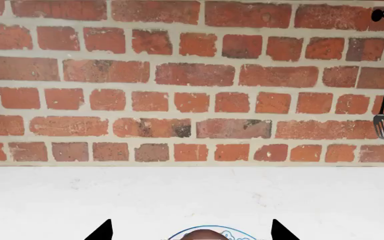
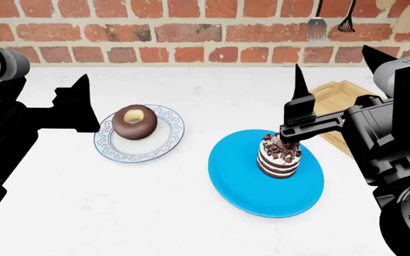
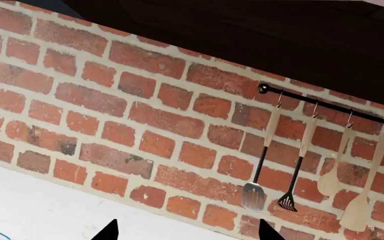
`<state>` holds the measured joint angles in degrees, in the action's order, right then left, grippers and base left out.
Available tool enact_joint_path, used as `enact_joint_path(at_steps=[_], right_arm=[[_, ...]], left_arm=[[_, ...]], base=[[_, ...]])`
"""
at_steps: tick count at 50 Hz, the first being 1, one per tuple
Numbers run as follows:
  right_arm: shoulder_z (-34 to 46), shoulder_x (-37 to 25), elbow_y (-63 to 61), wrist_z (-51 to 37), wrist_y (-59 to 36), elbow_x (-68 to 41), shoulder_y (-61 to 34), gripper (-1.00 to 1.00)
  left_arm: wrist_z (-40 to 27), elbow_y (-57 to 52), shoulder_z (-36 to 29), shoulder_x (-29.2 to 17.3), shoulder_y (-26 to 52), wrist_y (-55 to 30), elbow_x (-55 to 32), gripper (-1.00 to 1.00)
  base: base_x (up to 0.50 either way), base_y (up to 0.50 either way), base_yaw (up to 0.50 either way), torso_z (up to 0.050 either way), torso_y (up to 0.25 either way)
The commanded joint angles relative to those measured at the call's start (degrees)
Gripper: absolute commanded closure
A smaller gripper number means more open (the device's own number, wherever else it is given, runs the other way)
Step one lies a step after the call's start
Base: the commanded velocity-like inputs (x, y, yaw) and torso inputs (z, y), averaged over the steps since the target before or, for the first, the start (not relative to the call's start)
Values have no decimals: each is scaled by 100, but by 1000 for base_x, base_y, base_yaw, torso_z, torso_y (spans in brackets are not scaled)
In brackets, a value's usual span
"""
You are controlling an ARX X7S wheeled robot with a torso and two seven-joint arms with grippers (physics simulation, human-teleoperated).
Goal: Move the dessert items from the plate to the tray.
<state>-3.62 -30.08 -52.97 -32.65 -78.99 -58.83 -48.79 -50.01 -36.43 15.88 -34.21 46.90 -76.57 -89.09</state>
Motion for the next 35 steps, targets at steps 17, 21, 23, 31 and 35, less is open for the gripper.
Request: enact_joint_path(at_steps=[17, 21, 23, 31, 35], right_arm=[[46, -125, 78, -204, 161, -168, 111, -100], [124, -148, 110, -173, 273, -67, 188, -100], [124, -169, 116, -155, 331, -37, 274, -100], [134, -169, 213, -166, 370, -83, 325, -100], [59, -121, 274, -232, 287, -274, 364, -100]], left_arm=[[6, 29, -304, 7, 10, 100, 61, -100], [-199, 87, -384, -43, 77, 55, -111, -100], [-483, 228, -580, -73, 218, -47, -325, -100], [-1677, 1080, -1836, -208, 1444, -343, -1544, -100], [-1666, 1664, -2419, -83, 1945, -577, -1596, -100]], base=[[271, 0, 0, 0, 1], [158, 0, 0, 0, 0], [33, 0, 0, 0, 5], [0, 0, 0, 0, 0], [0, 0, 0, 0, 0]])
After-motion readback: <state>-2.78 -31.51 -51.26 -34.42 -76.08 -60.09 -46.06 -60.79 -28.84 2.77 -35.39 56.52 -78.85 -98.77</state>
